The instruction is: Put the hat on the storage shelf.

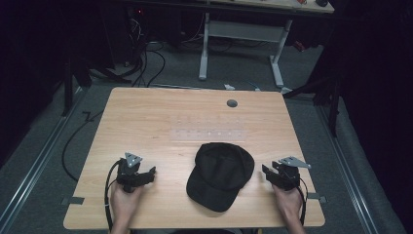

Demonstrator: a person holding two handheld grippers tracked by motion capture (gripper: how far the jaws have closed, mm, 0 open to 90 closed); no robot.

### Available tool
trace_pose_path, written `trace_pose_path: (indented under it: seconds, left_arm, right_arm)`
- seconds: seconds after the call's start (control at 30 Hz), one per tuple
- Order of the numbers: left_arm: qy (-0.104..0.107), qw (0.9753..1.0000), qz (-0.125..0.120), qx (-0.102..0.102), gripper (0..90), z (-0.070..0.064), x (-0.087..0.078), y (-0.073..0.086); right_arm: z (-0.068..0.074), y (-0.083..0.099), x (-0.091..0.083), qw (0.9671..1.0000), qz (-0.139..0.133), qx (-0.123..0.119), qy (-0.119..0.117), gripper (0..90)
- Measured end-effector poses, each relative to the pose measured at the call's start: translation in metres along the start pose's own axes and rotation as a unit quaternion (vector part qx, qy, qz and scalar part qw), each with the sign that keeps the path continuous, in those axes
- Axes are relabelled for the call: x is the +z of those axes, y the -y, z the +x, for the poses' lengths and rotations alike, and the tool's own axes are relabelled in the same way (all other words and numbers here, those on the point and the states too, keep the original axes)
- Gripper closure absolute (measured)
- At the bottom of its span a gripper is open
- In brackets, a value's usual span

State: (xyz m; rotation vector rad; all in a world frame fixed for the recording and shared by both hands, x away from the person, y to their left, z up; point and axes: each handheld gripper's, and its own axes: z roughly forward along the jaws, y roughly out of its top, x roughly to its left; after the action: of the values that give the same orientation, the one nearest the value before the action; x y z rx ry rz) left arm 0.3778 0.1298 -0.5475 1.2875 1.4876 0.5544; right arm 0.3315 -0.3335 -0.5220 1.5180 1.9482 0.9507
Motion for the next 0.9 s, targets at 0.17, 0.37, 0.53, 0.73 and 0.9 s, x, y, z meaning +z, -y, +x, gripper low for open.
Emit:
trace_pose_path:
  seconds: [0.17, 0.37, 0.53, 0.73, 0.9]
  left_arm:
    - [0.0, 1.0, 0.0, -0.001, 22.5, 0.0, 0.0, 0.0]
    - [0.0, 1.0, 0.0, 0.0, 22.5, 0.0, 0.0, 0.0]
    - [-0.007, 1.0, -0.002, -0.002, 21.9, 0.001, 0.0, -0.001]
    - [-0.007, 0.9999, -0.003, -0.006, 21.9, 0.001, 0.0, -0.001]
    - [-0.007, 1.0, -0.003, -0.007, 21.9, 0.001, 0.0, -0.001]
  right_arm:
    - [0.002, -0.002, -0.009, 1.0, -0.003, 0.004, -0.003, 52.7]
    - [0.008, -0.004, -0.02, 0.9998, -0.014, 0.002, -0.014, 51.6]
    - [0.014, -0.005, -0.025, 0.9995, -0.029, 0.0, -0.014, 47.5]
    - [0.023, -0.013, -0.033, 0.9989, -0.028, -0.002, -0.038, 44.6]
    - [0.029, -0.019, -0.037, 0.9977, -0.027, -0.012, -0.061, 44.3]
